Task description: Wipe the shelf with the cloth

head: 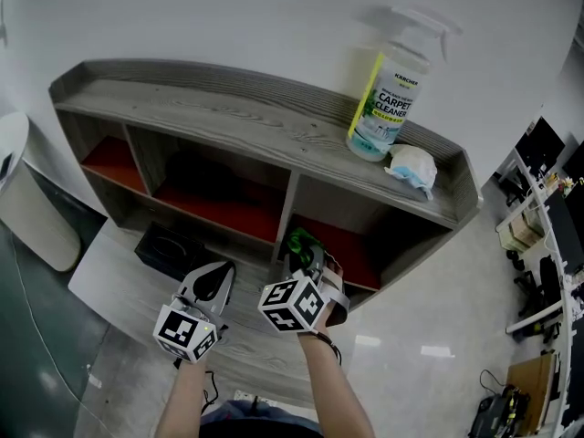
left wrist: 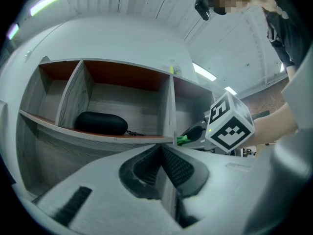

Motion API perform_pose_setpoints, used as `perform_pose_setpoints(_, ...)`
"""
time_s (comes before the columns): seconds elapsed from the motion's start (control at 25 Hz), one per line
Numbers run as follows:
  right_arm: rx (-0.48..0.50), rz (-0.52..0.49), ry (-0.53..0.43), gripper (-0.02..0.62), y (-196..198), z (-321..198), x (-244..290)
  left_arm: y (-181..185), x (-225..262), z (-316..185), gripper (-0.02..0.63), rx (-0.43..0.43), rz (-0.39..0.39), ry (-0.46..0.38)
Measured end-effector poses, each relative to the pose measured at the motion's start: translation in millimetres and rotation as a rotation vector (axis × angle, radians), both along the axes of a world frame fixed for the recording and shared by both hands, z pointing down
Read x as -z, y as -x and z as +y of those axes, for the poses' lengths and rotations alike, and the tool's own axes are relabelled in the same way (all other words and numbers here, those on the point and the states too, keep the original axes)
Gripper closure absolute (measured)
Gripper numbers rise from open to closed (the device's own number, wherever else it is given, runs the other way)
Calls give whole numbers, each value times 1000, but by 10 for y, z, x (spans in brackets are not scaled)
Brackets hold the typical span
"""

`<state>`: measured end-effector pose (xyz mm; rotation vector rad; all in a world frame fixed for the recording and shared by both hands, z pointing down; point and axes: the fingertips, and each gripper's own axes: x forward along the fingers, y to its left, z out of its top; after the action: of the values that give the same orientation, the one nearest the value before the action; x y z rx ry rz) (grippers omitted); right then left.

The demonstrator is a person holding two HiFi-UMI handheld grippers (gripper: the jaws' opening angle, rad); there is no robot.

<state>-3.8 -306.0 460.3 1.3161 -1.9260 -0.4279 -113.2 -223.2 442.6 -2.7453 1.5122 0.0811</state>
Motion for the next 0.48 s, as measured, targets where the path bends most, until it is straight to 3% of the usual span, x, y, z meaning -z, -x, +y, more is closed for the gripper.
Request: perform_pose_setpoints(0.48,-53,-30,-227,488,-223,-367,918,-105,26,-115,606,-15,-3,-6)
